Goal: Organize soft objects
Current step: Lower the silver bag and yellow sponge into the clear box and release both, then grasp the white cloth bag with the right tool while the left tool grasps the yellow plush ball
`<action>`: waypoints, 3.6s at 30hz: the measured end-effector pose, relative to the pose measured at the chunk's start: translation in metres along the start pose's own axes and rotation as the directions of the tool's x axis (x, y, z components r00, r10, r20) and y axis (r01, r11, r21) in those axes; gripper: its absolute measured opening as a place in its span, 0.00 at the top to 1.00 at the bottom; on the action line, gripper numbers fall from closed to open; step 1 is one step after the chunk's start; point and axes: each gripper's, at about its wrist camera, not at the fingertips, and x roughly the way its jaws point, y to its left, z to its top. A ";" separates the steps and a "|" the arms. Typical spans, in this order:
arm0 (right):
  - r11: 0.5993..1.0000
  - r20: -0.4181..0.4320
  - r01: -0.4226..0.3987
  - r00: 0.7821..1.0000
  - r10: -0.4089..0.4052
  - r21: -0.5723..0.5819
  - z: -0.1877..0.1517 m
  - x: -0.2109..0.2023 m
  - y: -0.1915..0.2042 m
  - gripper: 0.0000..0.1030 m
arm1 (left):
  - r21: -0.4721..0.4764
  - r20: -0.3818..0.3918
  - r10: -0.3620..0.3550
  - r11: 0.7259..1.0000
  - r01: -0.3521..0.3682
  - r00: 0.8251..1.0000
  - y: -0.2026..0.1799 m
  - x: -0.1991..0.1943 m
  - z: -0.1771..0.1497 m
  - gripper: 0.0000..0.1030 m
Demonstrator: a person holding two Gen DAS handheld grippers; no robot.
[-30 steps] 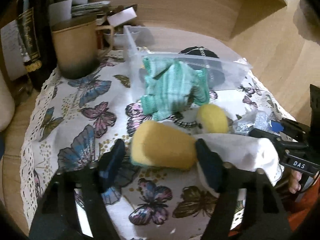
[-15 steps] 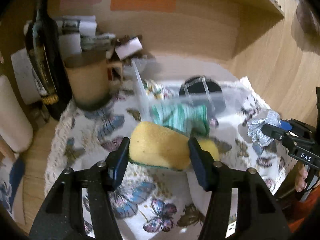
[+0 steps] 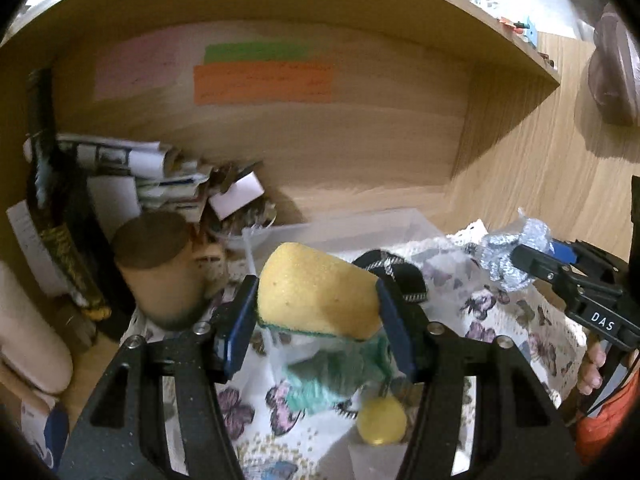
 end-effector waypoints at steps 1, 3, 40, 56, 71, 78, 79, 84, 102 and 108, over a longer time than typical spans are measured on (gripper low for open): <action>1.000 0.005 0.003 1.000 -0.003 -0.005 0.003 0.002 0.000 0.63 | 0.000 -0.001 -0.001 1.000 0.001 1.000 -0.001 0.003 0.002 0.43; 1.000 0.008 0.005 1.000 -0.005 -0.011 0.009 0.008 0.000 0.63 | 0.005 -0.005 0.001 1.000 -0.001 1.000 -0.005 0.010 0.007 0.43; 0.993 -0.101 0.080 0.991 -0.089 -0.089 0.011 0.067 0.002 0.20 | 0.046 -0.094 0.064 0.997 -0.060 0.993 -0.008 0.046 0.002 0.01; 0.991 -0.111 -0.115 0.988 0.108 -0.064 -0.033 0.006 0.054 0.15 | -0.002 -0.153 0.091 0.996 -0.092 0.984 0.007 -0.011 -0.070 0.00; 0.957 -0.371 -0.288 0.891 0.260 -0.022 -0.112 0.036 0.094 0.50 | -0.043 -0.244 0.070 0.996 -0.083 0.967 0.014 -0.003 -0.114 0.00; 0.963 -0.331 -0.270 0.909 0.254 -0.004 -0.112 0.016 0.079 0.78 | -0.080 -0.232 -0.001 0.997 -0.018 0.973 0.001 0.009 -0.109 0.01; 0.967 -0.322 -0.255 0.916 0.240 -0.005 -0.111 0.014 0.076 0.79 | -0.078 -0.226 -0.010 0.997 -0.008 0.974 -0.003 0.011 -0.108 0.01; 0.989 -0.266 -0.148 0.953 0.145 0.010 -0.103 -0.002 0.048 0.80 | -0.033 -0.254 -0.028 0.999 0.021 0.967 -0.021 0.029 -0.106 0.16; 0.991 -0.155 0.051 0.987 -0.031 0.124 -0.087 -0.030 -0.025 0.80 | 0.009 -0.352 -0.149 0.987 0.163 0.924 -0.078 0.082 -0.091 0.35; 0.990 -0.148 0.055 0.988 -0.036 0.129 -0.087 -0.033 -0.030 0.80 | 0.049 -0.368 -0.106 0.990 0.133 0.924 -0.085 0.098 -0.093 0.55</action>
